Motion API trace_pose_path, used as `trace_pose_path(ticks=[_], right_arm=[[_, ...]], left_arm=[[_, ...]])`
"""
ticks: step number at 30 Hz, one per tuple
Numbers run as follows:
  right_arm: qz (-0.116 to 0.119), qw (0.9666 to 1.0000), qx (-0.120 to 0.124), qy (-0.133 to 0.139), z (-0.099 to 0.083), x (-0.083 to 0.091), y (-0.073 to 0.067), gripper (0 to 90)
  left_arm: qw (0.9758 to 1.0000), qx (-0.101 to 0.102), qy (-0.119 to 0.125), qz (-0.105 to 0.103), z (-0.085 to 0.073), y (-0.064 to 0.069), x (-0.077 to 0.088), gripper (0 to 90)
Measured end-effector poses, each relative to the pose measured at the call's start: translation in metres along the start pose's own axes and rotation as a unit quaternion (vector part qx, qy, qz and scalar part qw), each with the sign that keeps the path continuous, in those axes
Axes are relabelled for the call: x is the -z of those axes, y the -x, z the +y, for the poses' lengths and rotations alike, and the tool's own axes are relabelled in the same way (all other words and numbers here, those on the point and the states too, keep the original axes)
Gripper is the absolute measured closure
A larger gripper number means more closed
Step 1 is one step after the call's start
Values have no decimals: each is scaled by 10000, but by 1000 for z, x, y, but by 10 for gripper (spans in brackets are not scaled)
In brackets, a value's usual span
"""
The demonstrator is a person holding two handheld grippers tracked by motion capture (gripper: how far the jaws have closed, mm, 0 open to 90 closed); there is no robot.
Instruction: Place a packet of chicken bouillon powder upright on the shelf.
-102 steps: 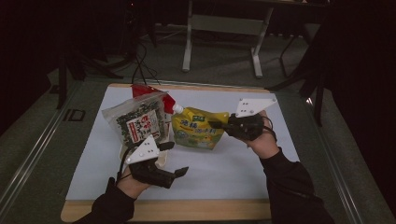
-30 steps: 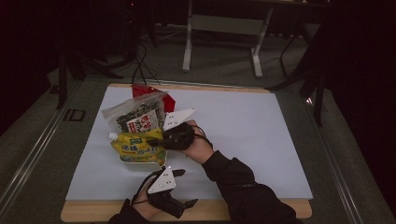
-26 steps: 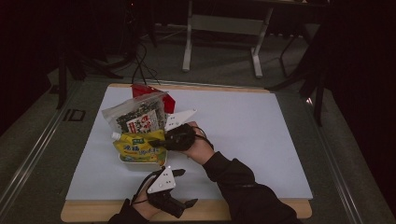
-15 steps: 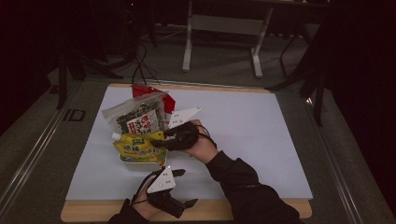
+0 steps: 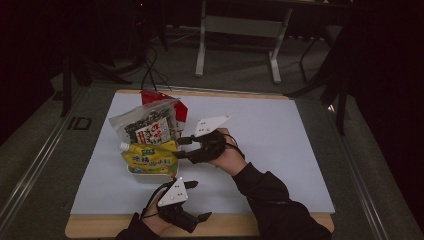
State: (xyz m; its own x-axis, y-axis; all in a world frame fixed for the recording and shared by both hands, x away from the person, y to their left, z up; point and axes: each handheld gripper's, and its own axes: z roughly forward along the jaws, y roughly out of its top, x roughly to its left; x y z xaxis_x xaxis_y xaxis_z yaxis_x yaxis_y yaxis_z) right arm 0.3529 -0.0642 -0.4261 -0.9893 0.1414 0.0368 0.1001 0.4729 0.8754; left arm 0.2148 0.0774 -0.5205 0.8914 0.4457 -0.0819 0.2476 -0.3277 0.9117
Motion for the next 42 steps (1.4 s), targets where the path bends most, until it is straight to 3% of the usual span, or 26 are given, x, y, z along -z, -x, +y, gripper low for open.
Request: trace_pose_path(ticks=[6,7,12,23,30,42], right_arm=[[-160,9996,-166,171,-6,12,4,341],[-232,9993,-201,203,-10,17,6,287],[-371,9989,-235,175,-23,30,8,209],[-479,9978,-466,-4,-61,45,12,154],[-615,9964,-578,46,-85,52,14,150],[-585,9945,-870,7,-119,58,15,158]], left_arm=[[10000,-15,-7,18,0,0,0,25],[10000,-5,-10,13,0,0,0,26],[10000,-3,-16,3,0,1,-1,25],[10000,-1,-6,23,0,0,0,25],[10000,3,-14,18,0,0,-1,25],[10000,-8,-23,8,0,0,-1,26]])
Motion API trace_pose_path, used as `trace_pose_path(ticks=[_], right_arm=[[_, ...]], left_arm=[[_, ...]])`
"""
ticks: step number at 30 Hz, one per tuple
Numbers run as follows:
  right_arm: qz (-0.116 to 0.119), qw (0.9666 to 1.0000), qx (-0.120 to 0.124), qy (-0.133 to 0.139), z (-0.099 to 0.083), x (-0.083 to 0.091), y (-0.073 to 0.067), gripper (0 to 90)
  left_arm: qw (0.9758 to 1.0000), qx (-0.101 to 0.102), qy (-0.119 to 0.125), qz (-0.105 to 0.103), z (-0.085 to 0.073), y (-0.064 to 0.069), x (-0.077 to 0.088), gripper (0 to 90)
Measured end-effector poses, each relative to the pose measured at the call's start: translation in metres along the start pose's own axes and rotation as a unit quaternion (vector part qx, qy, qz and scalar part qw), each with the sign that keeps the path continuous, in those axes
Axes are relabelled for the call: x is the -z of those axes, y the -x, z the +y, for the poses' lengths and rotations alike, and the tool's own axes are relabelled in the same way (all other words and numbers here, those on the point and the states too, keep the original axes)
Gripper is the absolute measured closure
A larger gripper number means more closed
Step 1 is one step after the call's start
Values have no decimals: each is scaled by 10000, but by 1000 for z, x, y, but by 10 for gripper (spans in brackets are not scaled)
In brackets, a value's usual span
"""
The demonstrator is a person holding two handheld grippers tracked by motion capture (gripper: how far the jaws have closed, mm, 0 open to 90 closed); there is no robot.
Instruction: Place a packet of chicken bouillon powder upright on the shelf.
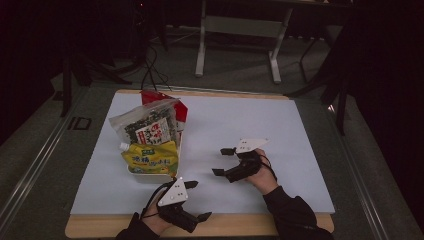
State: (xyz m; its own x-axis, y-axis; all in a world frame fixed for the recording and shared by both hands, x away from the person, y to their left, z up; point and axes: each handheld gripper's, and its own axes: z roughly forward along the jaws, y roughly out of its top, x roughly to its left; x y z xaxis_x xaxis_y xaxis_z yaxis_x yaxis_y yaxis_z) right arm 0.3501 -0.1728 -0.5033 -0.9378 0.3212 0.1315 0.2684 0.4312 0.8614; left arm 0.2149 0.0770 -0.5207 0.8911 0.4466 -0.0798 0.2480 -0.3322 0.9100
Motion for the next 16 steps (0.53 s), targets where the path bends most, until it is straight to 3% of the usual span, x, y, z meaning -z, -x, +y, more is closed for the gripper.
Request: trace_pose_path(ticks=[16], right_arm=[[-230,9996,-174,-74,-22,14,8,162]], left_arm=[[10000,-12,-37,-8,-1,0,0,25]])
